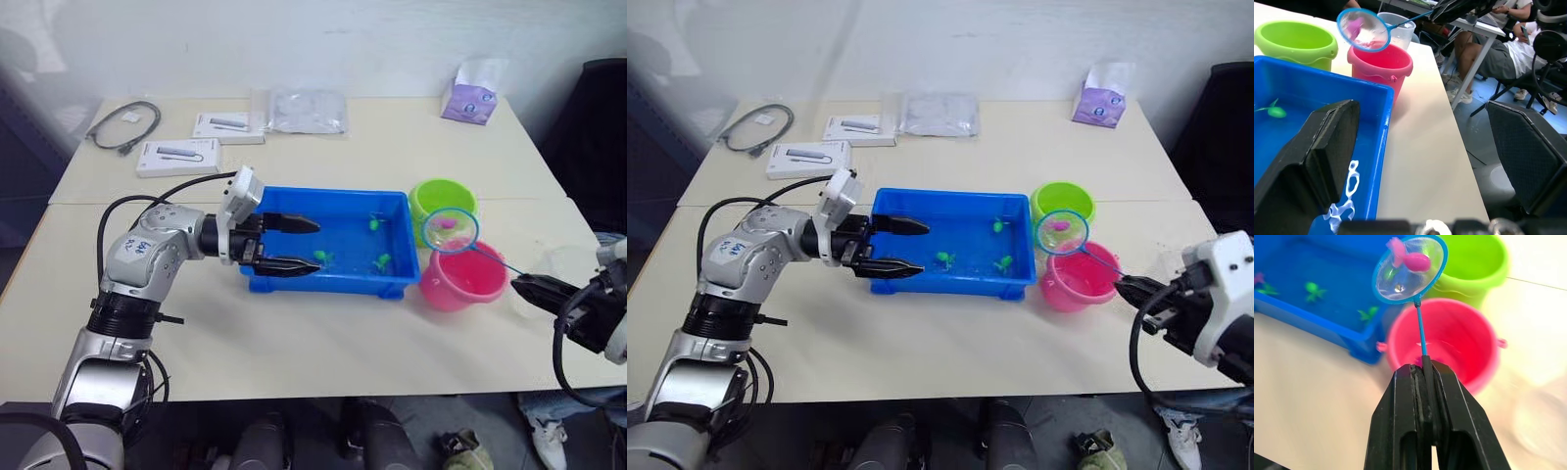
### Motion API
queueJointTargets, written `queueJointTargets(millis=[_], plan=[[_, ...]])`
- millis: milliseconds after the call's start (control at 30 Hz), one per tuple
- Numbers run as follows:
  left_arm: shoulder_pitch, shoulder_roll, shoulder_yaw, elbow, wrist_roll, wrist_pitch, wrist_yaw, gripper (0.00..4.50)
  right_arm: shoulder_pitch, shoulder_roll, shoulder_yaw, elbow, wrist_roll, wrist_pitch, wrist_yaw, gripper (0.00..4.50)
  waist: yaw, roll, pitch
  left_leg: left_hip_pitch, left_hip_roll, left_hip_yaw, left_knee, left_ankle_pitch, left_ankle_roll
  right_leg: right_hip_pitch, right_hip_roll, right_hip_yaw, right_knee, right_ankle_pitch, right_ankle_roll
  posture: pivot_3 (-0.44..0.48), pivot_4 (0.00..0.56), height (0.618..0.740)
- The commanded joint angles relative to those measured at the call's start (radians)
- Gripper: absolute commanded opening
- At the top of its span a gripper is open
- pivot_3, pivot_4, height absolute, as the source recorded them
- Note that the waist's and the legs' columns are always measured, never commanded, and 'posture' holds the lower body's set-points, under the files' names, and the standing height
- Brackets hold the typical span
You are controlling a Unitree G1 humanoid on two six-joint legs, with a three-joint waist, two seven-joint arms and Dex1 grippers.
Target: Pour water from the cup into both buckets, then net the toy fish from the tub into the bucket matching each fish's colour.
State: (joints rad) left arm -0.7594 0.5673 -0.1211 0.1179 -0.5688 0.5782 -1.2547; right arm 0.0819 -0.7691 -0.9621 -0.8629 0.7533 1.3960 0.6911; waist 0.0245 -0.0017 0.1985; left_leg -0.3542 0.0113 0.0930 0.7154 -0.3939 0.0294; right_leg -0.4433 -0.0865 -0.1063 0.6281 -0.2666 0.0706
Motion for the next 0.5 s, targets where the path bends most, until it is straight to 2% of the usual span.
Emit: queueJointTargets(millis=[33,133,300,500], plan=[[-0.045,-0.015,-0.005,0.034,0.021,-0.037,-0.039,4.43,0.159,-0.023,-0.075,-0.059,-0.116,-0.180,0.018,0.00,0.001,0.000,0.000,0.000,0.000,0.000,0.000,0.000,0.000,0.000,0.001,0.001,0.000,0.000,0.000,0.000,0.150,0.740],[-0.071,-0.035,-0.011,0.066,0.036,-0.052,-0.052,4.43,0.341,-0.052,-0.039,-0.053,-0.306,-0.430,0.045,0.00,0.004,0.000,0.000,0.000,0.000,0.000,0.000,0.000,0.000,0.000,0.001,0.002,0.000,0.000,0.000,0.000,0.150,0.740],[-0.092,-0.057,-0.013,0.092,0.053,-0.064,-0.070,4.43,0.507,-0.108,0.054,0.061,-0.655,-0.917,0.044,0.00,-0.002,0.000,0.000,0.002,0.000,0.003,0.001,0.000,0.000,0.001,0.003,0.004,-0.001,0.001,0.002,0.000,0.150,0.740],[-0.104,-0.064,-0.006,0.103,0.066,-0.065,-0.082,4.43,0.592,-0.175,0.067,0.255,-0.998,-1.500,0.003,0.00,-0.002,0.000,0.000,0.003,0.001,0.004,0.000,0.000,-0.001,0.001,0.005,0.005,-0.001,0.001,0.002,0.000,0.150,0.740]])
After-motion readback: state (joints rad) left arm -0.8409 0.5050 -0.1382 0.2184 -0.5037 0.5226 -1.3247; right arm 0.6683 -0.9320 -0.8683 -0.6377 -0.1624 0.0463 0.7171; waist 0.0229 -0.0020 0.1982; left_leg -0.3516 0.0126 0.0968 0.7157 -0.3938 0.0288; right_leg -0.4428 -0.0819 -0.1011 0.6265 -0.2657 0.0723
